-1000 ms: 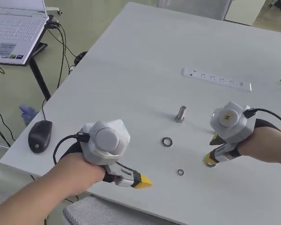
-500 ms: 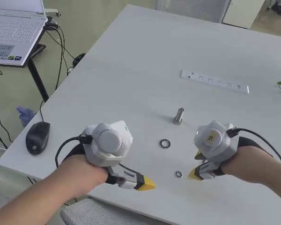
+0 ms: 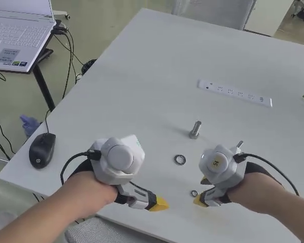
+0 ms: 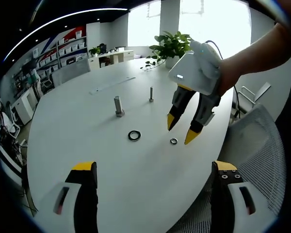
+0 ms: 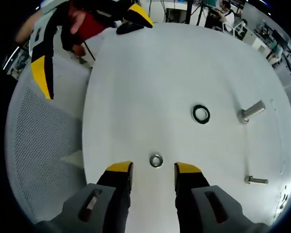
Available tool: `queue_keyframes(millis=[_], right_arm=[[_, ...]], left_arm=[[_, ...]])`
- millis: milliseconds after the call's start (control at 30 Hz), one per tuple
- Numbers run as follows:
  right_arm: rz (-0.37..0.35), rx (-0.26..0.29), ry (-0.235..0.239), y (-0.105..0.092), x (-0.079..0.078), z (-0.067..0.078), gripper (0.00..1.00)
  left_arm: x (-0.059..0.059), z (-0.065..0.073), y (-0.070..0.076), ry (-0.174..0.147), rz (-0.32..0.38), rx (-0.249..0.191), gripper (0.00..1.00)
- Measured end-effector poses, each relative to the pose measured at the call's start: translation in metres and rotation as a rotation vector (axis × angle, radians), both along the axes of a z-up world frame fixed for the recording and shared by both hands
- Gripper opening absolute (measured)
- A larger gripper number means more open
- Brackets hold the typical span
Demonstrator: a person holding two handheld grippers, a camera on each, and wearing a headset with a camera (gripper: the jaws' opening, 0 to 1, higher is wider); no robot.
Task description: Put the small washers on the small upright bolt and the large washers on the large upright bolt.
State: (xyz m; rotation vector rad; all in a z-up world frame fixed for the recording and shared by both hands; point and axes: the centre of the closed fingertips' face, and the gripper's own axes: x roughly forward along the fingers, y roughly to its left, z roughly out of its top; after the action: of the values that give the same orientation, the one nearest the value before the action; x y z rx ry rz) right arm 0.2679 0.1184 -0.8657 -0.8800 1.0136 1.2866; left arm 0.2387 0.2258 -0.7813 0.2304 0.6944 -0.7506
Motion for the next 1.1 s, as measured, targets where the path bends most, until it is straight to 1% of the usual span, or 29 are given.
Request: queue_keyframes(millis=[33,67,167,400,467,500,567,633,700,800,933,1033,1100], right_arm=[[-0.016,0.010,0.013,0.003,-0.002,-0.001,0.36],[-0.019,0.010,0.013,0.003,-0.002,-0.002,0.36],[-0.019,0.001,0.001,0.005,0.000,-0.007,0.36],[-0.012,-0.033,-0.015,0.002,0.000,-0.016,0.35],[0.006,-0.034,-0.040,0.002,0.001,-0.015,0.34],[-0.001,-0.038,-0.033,0.002,0.000,-0.014,0.34],[-0.006,-0.038,-0.032,0.002,0.001,-0.014,0.33],[-0.003,-0.038,-0.036,0.002,0.002,-0.013,0.32],[0.011,-0.035,-0.038,0.002,0.001,-0.013,0.30],[0.015,-0.048,-0.040,0.003,0.000,-0.014,0.23],[0.006,-0.062,-0.042,0.004,0.001,-0.014,0.19],[0.026,-0.078,-0.051,0.003,0.001,-0.014,0.15],[0.029,-0.087,-0.051,0.003,0.002,-0.014,0.14]], left_arm=[[0.000,0.000,0.001,0.001,0.002,-0.003,0.98],[0.000,0.000,0.001,0.001,0.003,-0.006,0.97],[0.000,-0.003,0.004,0.010,0.005,-0.009,0.96],[0.001,-0.005,0.007,0.017,0.002,-0.016,0.93],[0.002,-0.005,0.007,0.017,0.001,-0.018,0.92],[0.002,-0.004,0.007,0.017,0.001,-0.021,0.92],[0.002,-0.004,0.006,0.018,-0.001,-0.037,0.92],[0.001,-0.007,0.007,0.023,-0.005,-0.029,0.91],[0.001,-0.009,0.006,0.026,-0.007,-0.032,0.91],[0.001,-0.009,0.005,0.029,-0.008,-0.042,0.90],[0.001,-0.011,0.003,0.034,-0.011,-0.042,0.90],[0.001,-0.011,0.002,0.034,-0.015,-0.043,0.89],[0.002,-0.011,0.002,0.035,-0.016,-0.040,0.88]])
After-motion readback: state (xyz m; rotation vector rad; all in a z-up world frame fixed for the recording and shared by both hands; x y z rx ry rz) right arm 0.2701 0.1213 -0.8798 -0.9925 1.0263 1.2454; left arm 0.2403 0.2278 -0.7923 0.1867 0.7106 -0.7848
